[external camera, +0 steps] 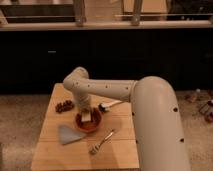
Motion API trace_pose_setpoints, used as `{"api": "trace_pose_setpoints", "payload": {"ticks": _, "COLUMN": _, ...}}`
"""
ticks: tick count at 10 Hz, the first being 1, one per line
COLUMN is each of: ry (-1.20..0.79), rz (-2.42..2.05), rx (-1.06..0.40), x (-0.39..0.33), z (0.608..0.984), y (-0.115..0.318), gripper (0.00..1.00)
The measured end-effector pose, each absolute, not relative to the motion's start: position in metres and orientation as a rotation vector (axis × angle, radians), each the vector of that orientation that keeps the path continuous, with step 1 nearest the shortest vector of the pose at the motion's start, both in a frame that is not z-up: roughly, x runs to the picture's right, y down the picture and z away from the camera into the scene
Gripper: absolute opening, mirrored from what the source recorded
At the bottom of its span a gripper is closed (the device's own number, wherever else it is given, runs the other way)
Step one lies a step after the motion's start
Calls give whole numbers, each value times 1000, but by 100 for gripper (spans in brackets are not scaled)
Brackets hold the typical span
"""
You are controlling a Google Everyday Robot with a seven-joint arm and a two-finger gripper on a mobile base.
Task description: Wipe red bowl with eraser
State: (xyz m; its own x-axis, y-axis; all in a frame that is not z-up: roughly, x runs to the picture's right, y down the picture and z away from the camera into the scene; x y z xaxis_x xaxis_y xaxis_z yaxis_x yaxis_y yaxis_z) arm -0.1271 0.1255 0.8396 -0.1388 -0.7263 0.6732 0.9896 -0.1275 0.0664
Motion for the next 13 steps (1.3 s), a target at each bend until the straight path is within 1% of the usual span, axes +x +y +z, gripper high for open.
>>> {"api": "trace_pose_setpoints", "payload": {"ticks": 3, "ry": -652, "rz": -1682, "rx": -565, "x": -143, "z": 828, "y": 141, "gripper": 0}}
{"api": "trace_pose_setpoints", "payload": {"ticks": 7, "ry": -674, "rz": -1635, "rx": -588, "x": -123, "z": 812, "y": 165, "gripper": 0}}
{"api": "trace_pose_setpoints", "payload": {"ticks": 10, "ry": -643, "rz": -1575, "rx": -610, "x": -96, "z": 807, "y": 168, "gripper": 0}}
{"api": "trace_pose_setpoints", "payload": {"ticks": 13, "ry": -605, "rz": -1527, "rx": -626, "x": -75, "z": 814, "y": 160, "gripper": 0}}
